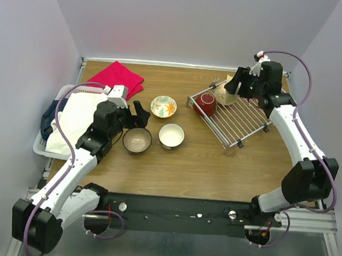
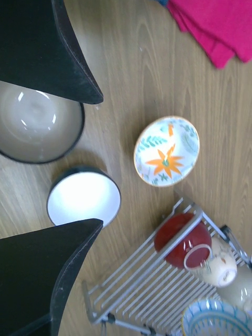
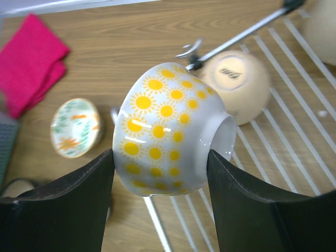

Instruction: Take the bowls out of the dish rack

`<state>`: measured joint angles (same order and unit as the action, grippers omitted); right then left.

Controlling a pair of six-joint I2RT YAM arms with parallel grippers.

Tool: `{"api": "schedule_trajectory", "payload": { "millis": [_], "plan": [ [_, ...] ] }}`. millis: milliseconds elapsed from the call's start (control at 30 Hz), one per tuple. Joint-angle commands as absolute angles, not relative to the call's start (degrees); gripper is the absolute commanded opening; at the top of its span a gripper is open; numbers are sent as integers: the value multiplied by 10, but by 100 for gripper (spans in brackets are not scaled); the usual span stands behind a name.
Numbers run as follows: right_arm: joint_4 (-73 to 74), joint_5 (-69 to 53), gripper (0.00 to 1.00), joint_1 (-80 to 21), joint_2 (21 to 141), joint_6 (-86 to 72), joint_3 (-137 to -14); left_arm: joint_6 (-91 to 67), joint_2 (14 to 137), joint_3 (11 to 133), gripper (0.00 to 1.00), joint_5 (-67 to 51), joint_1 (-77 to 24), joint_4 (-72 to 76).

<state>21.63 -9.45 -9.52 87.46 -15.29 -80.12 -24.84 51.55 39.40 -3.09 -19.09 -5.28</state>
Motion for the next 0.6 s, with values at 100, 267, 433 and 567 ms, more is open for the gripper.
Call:
{"api": "schedule_trajectory", "payload": {
  "millis": [100, 267, 433, 567],
  "plan": [
    [14, -321, 45, -92, 801, -299, -711, -314, 590, 460, 99, -52, -246, 18],
    [-72, -387, 44, -92, 777, -367, -651, -346, 638, 495, 99, -38, -285, 41],
    [-141, -424, 44, -92, 752, -424, -602, -366, 689, 537, 99, -15, -321, 54],
    [-208, -453, 44, -92, 738, -482, -563, -393, 722, 556, 99, -10, -334, 74]
  ]
}}
